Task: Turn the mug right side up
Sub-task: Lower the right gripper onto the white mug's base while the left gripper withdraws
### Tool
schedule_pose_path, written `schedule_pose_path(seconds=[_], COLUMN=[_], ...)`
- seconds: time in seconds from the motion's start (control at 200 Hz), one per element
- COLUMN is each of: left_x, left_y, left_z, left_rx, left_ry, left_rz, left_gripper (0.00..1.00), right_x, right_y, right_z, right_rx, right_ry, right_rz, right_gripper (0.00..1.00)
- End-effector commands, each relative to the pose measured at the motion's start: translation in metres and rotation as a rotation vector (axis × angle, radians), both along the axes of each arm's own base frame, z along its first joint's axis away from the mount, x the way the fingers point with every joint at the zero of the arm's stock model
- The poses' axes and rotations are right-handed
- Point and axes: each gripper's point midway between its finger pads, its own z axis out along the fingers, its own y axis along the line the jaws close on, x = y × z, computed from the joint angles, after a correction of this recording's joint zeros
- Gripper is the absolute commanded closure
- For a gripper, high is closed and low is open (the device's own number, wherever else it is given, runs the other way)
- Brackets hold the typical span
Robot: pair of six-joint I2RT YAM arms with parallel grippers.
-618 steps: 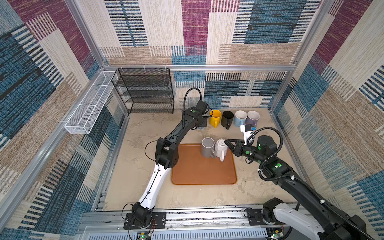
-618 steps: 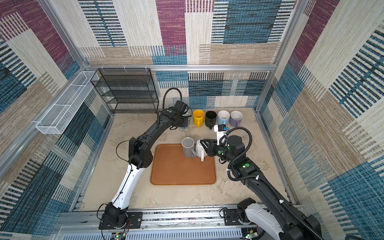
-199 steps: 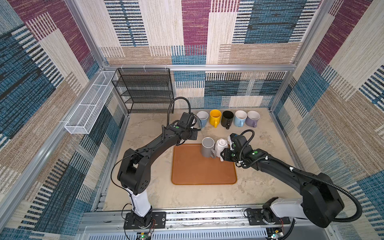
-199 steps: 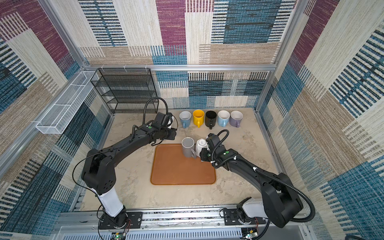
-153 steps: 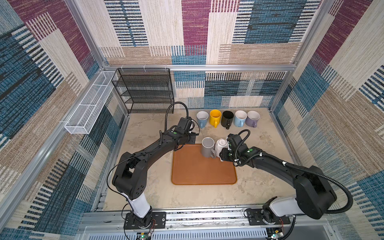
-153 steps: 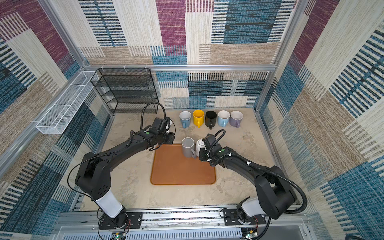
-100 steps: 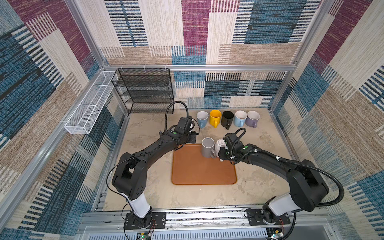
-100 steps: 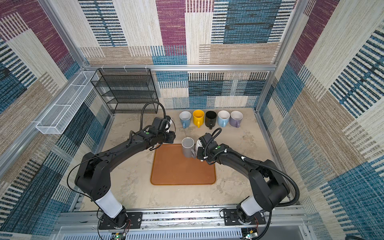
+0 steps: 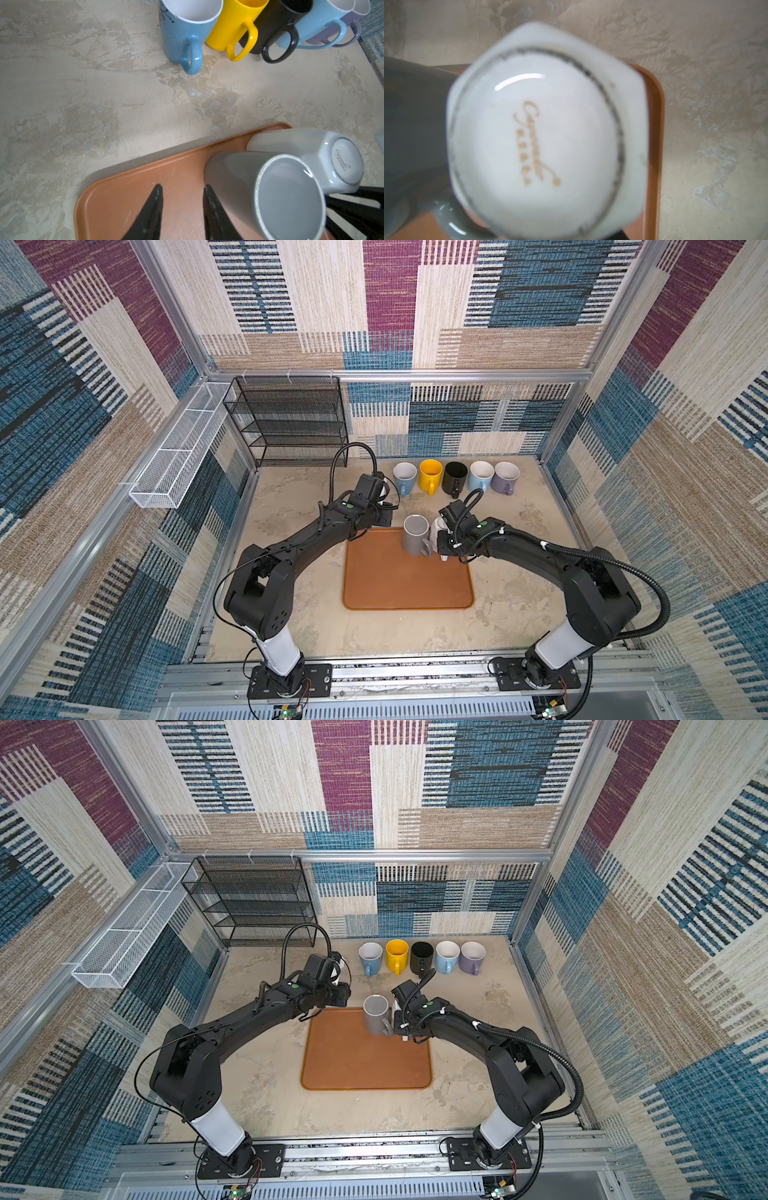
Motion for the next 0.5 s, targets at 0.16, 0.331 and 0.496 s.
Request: schedule_pose_path(seconds=[0.16, 0.331, 0.496], left_x=[0.003, 0.002, 0.001], left_y=[0.007, 0.01, 0.011], left_z=[0.003, 0.005, 0.008], left_rx=[0.031, 0.042, 0.043], left_ry=[-0.026, -0.029, -0.036], left_rz=[0.016, 0.02, 0.025], left_gripper=[0.66, 0.66, 0.67], right_x=[0.003, 0.003, 0.003], right_y=[-0.008, -0.011, -0.013], right_z=[0.001, 0.001, 0.004], right_rx=[-0.069, -0.092, -0.103], right_ry=[0.001, 0.0, -0.009], right_rz=[0.003, 0.006, 0.018], right_gripper=[0.77, 0.85, 0.94])
